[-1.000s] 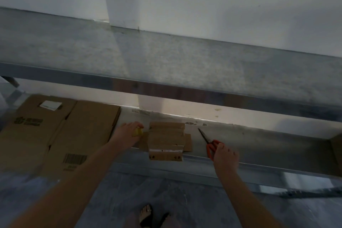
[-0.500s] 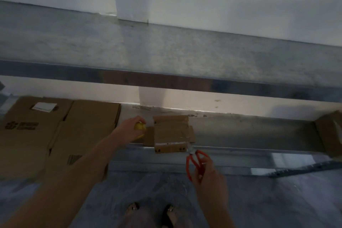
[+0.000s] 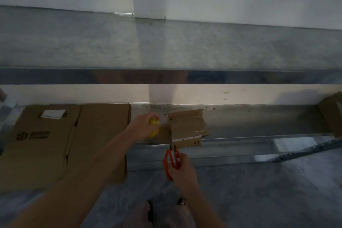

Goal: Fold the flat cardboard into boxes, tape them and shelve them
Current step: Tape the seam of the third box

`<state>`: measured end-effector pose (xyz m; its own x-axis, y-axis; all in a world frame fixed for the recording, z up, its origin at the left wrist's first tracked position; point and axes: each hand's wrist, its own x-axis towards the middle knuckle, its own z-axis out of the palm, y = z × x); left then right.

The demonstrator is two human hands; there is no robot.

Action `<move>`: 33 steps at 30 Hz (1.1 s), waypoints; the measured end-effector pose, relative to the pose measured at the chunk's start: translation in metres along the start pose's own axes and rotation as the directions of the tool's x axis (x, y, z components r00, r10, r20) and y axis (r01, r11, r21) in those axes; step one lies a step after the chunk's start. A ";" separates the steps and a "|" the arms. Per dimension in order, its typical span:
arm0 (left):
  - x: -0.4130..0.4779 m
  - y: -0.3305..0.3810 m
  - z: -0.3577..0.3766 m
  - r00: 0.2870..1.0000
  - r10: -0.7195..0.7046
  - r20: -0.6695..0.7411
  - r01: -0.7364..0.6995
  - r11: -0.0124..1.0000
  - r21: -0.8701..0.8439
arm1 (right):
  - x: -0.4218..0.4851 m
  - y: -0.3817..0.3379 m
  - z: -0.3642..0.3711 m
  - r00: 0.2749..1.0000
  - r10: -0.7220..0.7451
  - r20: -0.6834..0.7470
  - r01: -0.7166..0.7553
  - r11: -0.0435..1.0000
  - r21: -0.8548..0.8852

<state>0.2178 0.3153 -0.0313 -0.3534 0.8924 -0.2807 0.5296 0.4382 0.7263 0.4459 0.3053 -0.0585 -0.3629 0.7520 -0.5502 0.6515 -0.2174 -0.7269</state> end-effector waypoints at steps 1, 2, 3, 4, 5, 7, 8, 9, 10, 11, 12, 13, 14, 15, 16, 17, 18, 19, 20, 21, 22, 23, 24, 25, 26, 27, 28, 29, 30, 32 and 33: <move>0.000 0.000 -0.001 1.000 0.006 0.006 -0.007 1.000 0.007 | 0.005 0.001 0.003 0.999 0.021 0.028 -0.023 0.997 0.077; 0.000 -0.001 -0.001 1.000 0.014 0.011 -0.014 1.000 0.017 | 0.010 0.001 0.005 0.998 0.033 0.059 -0.041 0.990 0.134; 0.000 -0.001 -0.002 1.000 0.021 0.016 -0.022 0.999 0.025 | 0.013 0.000 0.006 0.996 0.034 0.082 -0.048 0.982 0.183; 0.000 -0.001 -0.002 1.000 0.025 0.018 -0.025 0.999 0.028 | 0.015 -0.003 0.006 0.995 0.026 0.094 -0.047 0.973 0.228; 0.001 -0.001 -0.002 1.000 0.025 0.019 -0.026 0.999 0.027 | 0.016 -0.006 0.006 0.995 0.018 0.103 -0.044 0.965 0.257; 0.003 0.000 -0.003 0.999 0.026 0.020 -0.027 0.999 0.026 | 0.017 -0.011 0.004 0.992 0.014 0.129 -0.045 0.969 0.244; 0.004 0.001 -0.003 0.999 0.028 0.023 -0.029 0.999 0.030 | 0.017 -0.013 0.002 0.991 0.019 0.135 -0.048 0.976 0.214; 0.005 0.001 -0.004 0.999 0.030 0.026 -0.031 0.999 0.037 | 0.017 -0.015 0.001 0.992 0.022 0.127 -0.046 0.981 0.187; 0.006 0.002 -0.004 0.999 0.032 0.029 -0.033 0.998 0.045 | 0.018 -0.017 0.000 0.994 0.023 0.108 -0.041 0.985 0.169; 0.007 0.002 -0.004 0.999 0.032 0.030 -0.034 0.998 0.053 | 0.018 -0.019 -0.001 0.996 0.019 0.089 -0.033 0.987 0.158; 0.007 0.002 -0.004 0.999 0.033 0.031 -0.034 0.998 0.057 | 0.020 -0.020 0.000 0.997 0.019 0.077 -0.031 0.987 0.155; 0.008 0.002 -0.004 0.999 0.035 0.035 -0.037 0.998 0.058 | 0.021 -0.021 0.000 0.997 0.020 0.070 -0.032 0.986 0.165; 0.009 0.001 -0.004 0.998 0.039 0.040 -0.041 0.998 0.055 | 0.023 -0.022 0.001 0.998 0.025 0.066 -0.036 0.984 0.175; 0.009 0.001 -0.004 0.998 0.041 0.046 -0.044 0.998 0.050 | 0.025 -0.022 0.001 0.998 0.030 0.059 -0.040 0.983 0.177; 0.009 0.000 -0.004 0.998 0.042 0.052 -0.045 0.998 0.046 | 0.027 -0.023 0.002 0.998 0.033 0.048 -0.040 0.985 0.167; 0.009 -0.001 -0.004 0.997 0.043 0.057 -0.045 0.998 0.043 | 0.029 -0.023 0.002 0.999 0.035 0.033 -0.040 0.987 0.152; 0.010 -0.001 -0.004 0.997 0.043 0.059 -0.045 0.998 0.043 | 0.031 -0.022 0.002 0.999 0.041 0.018 -0.043 0.990 0.137; 0.011 -0.001 -0.004 0.997 0.042 0.061 -0.044 0.998 0.044 | 0.032 -0.021 0.002 0.999 0.044 0.004 -0.044 0.991 0.125; 0.011 -0.002 -0.004 0.997 0.041 0.065 -0.044 0.998 0.047 | 0.033 -0.021 0.000 0.999 0.044 -0.004 -0.044 0.992 0.116; 0.012 -0.001 -0.004 0.997 0.042 0.072 -0.045 0.998 0.050 | 0.033 -0.020 -0.001 0.999 0.042 -0.004 -0.041 0.993 0.110; 0.012 -0.002 -0.004 0.996 0.042 0.082 -0.047 0.998 0.052 | 0.034 -0.019 -0.002 0.999 0.039 -0.002 -0.039 0.994 0.106; 0.012 -0.002 -0.004 0.995 0.044 0.091 -0.049 0.997 0.051 | 0.035 -0.019 -0.003 0.999 0.035 -0.001 -0.035 0.994 0.103; 0.012 -0.002 -0.004 0.994 0.049 0.098 -0.054 0.997 0.048 | 0.036 -0.019 -0.003 1.000 0.031 -0.003 -0.031 0.995 0.100; 0.012 -0.002 -0.003 0.993 0.055 0.102 -0.059 0.997 0.044 | 0.036 -0.019 -0.003 1.000 0.026 -0.011 -0.025 0.995 0.095; 0.011 -0.002 -0.003 0.993 0.062 0.104 -0.066 0.997 0.037 | 0.037 -0.020 -0.004 1.000 0.019 -0.020 -0.017 0.996 0.088; 0.011 -0.002 -0.003 0.992 0.070 0.106 -0.074 0.997 0.031 | 0.038 -0.021 -0.004 1.000 0.013 -0.028 -0.011 0.996 0.084; 0.011 -0.002 -0.003 0.991 0.079 0.107 -0.082 0.996 0.026 | 0.039 -0.021 -0.004 0.999 0.011 -0.031 -0.008 0.996 0.084; 0.011 -0.002 -0.003 0.991 0.082 0.108 -0.085 0.996 0.025 | 0.040 -0.020 -0.004 1.000 0.009 -0.029 -0.007 0.996 0.086; 0.012 -0.002 -0.003 0.991 0.080 0.107 -0.083 0.996 0.027 | 0.042 -0.019 -0.005 1.000 0.011 -0.023 -0.010 0.997 0.082; 0.011 -0.004 -0.004 0.992 0.074 0.100 -0.077 0.997 0.028 | 0.044 -0.017 -0.006 1.000 0.028 -0.004 -0.027 0.998 0.065; 0.011 -0.004 -0.004 0.993 0.072 0.094 -0.075 0.997 0.026 | 0.045 -0.017 -0.007 0.999 0.039 0.009 -0.039 0.998 0.057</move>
<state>0.2085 0.3231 -0.0351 -0.2406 0.9277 -0.2854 0.5747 0.3731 0.7284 0.4235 0.3476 -0.0684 -0.3434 0.7374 -0.5817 0.6264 -0.2817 -0.7268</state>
